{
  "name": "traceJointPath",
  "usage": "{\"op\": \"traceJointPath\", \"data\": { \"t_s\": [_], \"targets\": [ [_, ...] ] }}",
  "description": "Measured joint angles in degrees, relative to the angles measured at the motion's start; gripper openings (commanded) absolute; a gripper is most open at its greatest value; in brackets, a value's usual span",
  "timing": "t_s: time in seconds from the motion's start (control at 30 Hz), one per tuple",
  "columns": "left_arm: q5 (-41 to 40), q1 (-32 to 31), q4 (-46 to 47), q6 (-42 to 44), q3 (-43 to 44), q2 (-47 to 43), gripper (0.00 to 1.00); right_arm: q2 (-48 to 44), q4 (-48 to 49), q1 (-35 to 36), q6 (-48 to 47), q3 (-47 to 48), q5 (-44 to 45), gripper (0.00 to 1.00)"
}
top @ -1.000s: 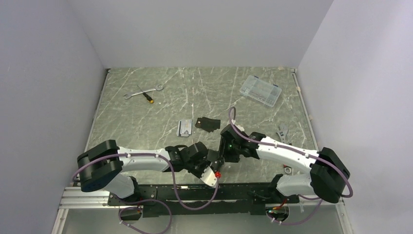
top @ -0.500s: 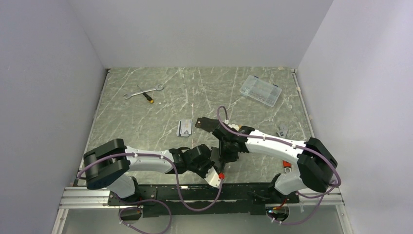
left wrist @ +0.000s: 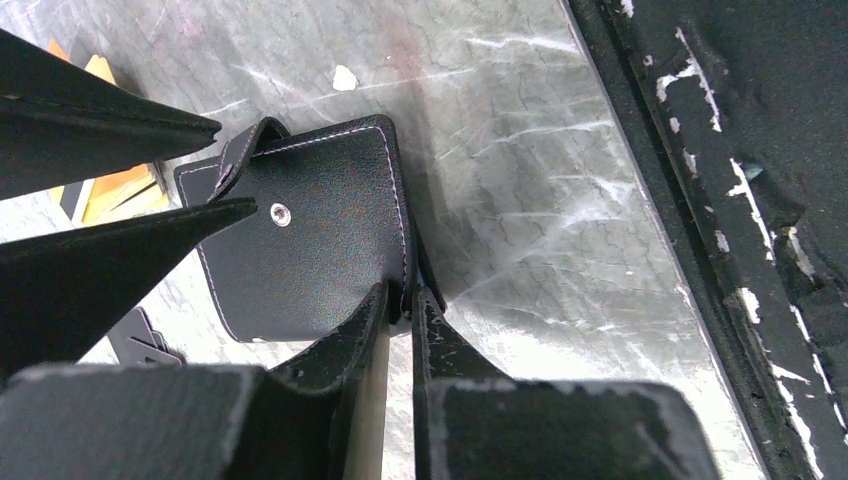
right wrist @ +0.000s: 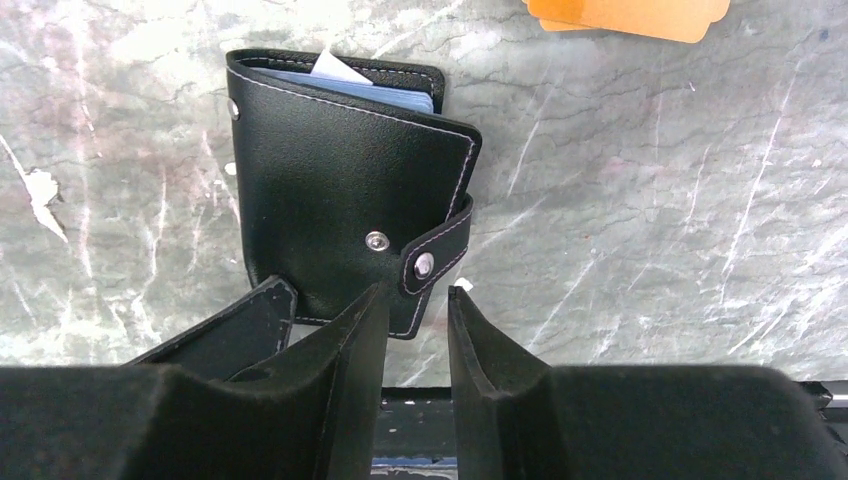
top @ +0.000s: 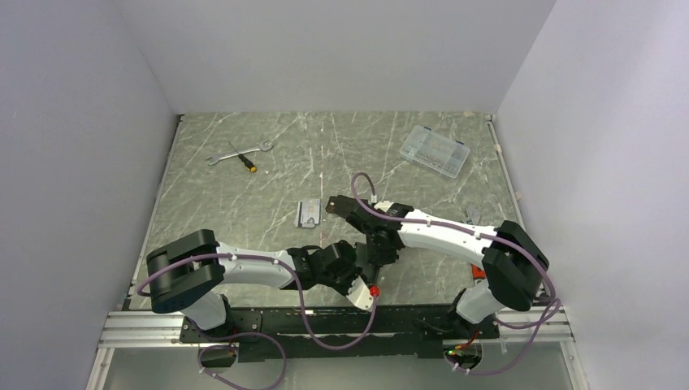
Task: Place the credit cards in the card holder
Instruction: Close the card holder at the center of the board.
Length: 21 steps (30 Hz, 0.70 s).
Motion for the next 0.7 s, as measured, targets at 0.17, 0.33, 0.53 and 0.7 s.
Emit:
{"op": "traceJointPath", "data": {
  "t_s": [0.17, 0.33, 0.53, 0.7],
  "targets": [
    [-0.22, -0.11, 0.13, -0.09, 0.00, 0.09, 0.14, 1.18, 0.02, 0.00, -0.55, 0.04, 0.11, 0.24],
    [-0.46, -0.33, 0.39, -0.07, -0.02, 0.28, 0.13, 1.20, 0.26, -0.17, -0.81, -0.07, 0.11, 0.12],
    [-0.63, -0.46, 0.57, -0.07, -0.02, 0.39, 0.13, 1.03, 1.01, -0.94, -0.70, -1.62, 0.17, 0.00],
    [-0.63, -0.48, 0.55, -0.07, -0.02, 0.39, 0.12, -0.26, 2.01, -1.42, -0.50, -2.12, 0.31, 0.00]
  ]
}}
